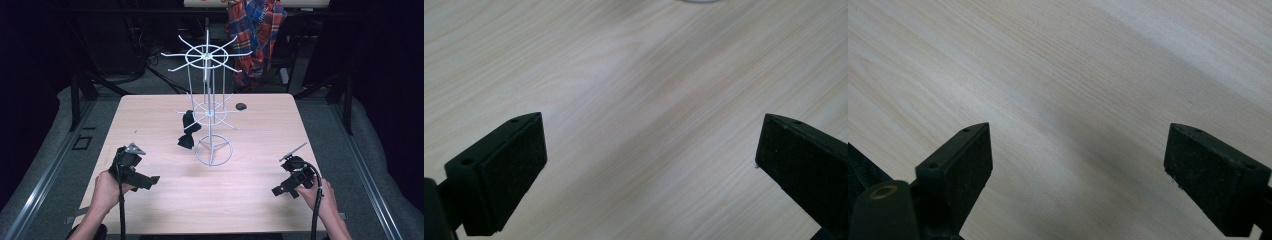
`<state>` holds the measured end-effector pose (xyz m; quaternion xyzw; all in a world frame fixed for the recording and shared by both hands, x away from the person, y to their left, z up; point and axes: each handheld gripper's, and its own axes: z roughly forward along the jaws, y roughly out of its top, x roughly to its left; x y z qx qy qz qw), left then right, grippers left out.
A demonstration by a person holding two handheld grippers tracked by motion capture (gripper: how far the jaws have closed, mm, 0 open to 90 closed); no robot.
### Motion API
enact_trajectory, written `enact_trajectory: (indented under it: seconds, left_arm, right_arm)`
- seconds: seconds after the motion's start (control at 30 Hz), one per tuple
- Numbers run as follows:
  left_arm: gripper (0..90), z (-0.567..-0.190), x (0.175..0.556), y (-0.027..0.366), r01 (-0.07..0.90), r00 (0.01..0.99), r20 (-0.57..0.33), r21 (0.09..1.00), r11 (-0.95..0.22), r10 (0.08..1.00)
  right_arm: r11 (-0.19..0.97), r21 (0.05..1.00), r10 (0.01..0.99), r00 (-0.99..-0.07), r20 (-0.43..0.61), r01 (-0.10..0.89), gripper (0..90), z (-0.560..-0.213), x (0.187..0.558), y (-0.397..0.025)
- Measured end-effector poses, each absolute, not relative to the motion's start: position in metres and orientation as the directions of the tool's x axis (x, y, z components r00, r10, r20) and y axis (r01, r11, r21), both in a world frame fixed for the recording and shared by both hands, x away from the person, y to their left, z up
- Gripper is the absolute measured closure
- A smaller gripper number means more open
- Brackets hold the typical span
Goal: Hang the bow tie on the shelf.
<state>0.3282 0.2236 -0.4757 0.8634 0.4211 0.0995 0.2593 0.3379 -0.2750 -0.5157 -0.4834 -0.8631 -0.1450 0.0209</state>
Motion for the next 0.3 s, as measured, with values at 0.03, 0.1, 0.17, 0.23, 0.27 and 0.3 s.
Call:
enact_trajectory:
  seconds: [0.03,0.1,0.17,0.23,0.27,0.3]
  left_arm:
    - [0.2,-0.4769,0.328,0.2255,0.68,0.624,-0.05,0.528,-0.509,0.78]
    - [0.1,-0.4796,0.3277,0.2283,0.687,0.615,-0.052,0.525,-0.502,0.787]
    - [0.0,-0.482,0.3281,0.2302,0.69,0.611,-0.05,0.523,-0.501,0.79]
    - [0.0,-0.483,0.3287,0.2315,0.691,0.609,-0.05,0.522,-0.5,0.791]
    - [0.0,-0.4831,0.329,0.2321,0.693,0.607,-0.053,0.524,-0.495,0.793]
    - [0.0,-0.4832,0.3296,0.2327,0.693,0.606,-0.054,0.525,-0.494,0.794]
  right_arm:
    - [0.494,0.228,0.827,-0.534,0.174,0.839,11.8,-0.5156,0.3381,-0.275]
    - [0.484,0.227,0.83,-0.526,0.186,0.845,11.9,-0.5157,0.3376,-0.2742]
    - [0.482,0.23,0.832,-0.524,0.181,0.845,11.8,-0.5161,0.3374,-0.2742]
    - [0.485,0.226,0.831,-0.525,0.181,0.845,11.8,-0.5162,0.3377,-0.2743]
    - [0.484,0.227,0.832,-0.525,0.182,0.845,11.8,-0.5166,0.3378,-0.2743]
    - [0.491,0.225,0.829,-0.531,0.177,0.842,11.8,-0.5165,0.3383,-0.2747]
